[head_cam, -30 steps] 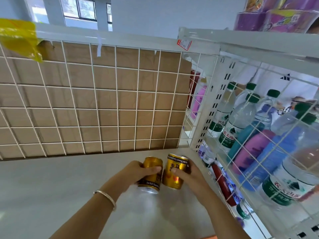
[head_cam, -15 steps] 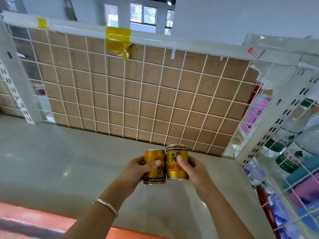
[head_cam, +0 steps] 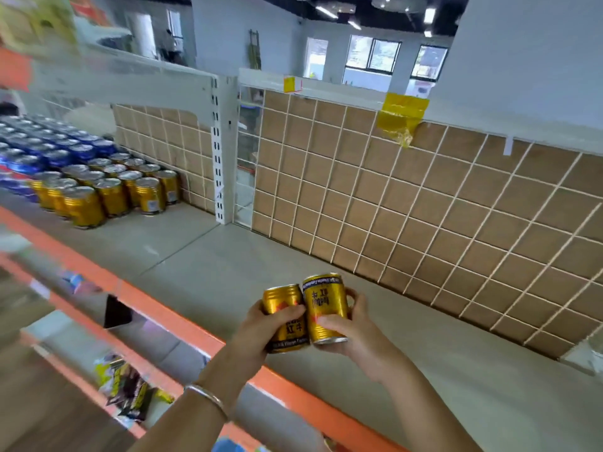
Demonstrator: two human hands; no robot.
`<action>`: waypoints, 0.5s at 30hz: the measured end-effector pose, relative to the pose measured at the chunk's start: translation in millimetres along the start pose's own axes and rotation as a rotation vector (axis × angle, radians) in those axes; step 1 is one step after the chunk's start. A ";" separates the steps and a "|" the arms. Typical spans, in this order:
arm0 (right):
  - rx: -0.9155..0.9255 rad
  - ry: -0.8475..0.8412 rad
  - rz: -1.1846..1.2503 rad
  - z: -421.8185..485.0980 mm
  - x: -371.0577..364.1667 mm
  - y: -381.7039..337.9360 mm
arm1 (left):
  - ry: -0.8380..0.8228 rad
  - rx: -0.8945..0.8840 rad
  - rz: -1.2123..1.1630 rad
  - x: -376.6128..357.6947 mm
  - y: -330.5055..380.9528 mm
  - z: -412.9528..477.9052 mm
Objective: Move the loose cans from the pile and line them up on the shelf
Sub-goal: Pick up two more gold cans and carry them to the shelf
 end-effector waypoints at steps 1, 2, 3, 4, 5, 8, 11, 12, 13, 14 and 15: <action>0.010 -0.001 -0.019 4.9 -8.0 0.2 | 0.004 -0.010 -0.020 8.5 4.9 -3.1; 0.021 0.003 -0.032 11.4 -21.1 0.0 | 0.025 -0.024 -0.043 24.1 10.8 -7.1; 0.030 0.016 -0.042 17.5 -35.7 -1.2 | 0.056 -0.034 -0.062 43.2 17.1 -11.7; 0.042 0.024 -0.055 23.4 -48.4 -2.6 | 0.087 -0.047 -0.075 62.6 22.6 -15.1; 0.064 0.030 -0.077 28.2 -61.7 -4.8 | 0.113 -0.057 -0.083 82.2 28.4 -18.7; 0.141 0.093 -0.148 42.7 -95.0 -11.1 | 0.148 -0.091 -0.122 135.8 42.6 -27.8; 0.193 0.129 -0.164 56.2 -128.9 -11.3 | 0.109 -0.097 -0.136 171.3 55.1 -37.5; 0.204 0.154 -0.170 60.4 -139.8 -9.9 | 0.081 -0.093 -0.144 180.6 58.2 -40.1; 0.215 0.184 -0.177 64.4 -150.2 -8.8 | 0.048 -0.085 -0.153 189.0 60.3 -42.4; 0.219 0.216 -0.189 67.9 -160.0 -7.9 | 0.016 -0.070 -0.163 195.5 62.1 -44.5; 0.217 0.242 -0.209 71.6 -170.9 -6.8 | -0.023 -0.053 -0.178 200.7 63.3 -46.6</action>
Point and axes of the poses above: each hand's wrist, its own z-axis towards the middle knuckle, its own x-axis out of the back of the hand, y = z × x, the point moved 5 cm from there along z, towards the middle knuckle, and after that the axes turned 5 degrees about z, right-handed, at the moved point
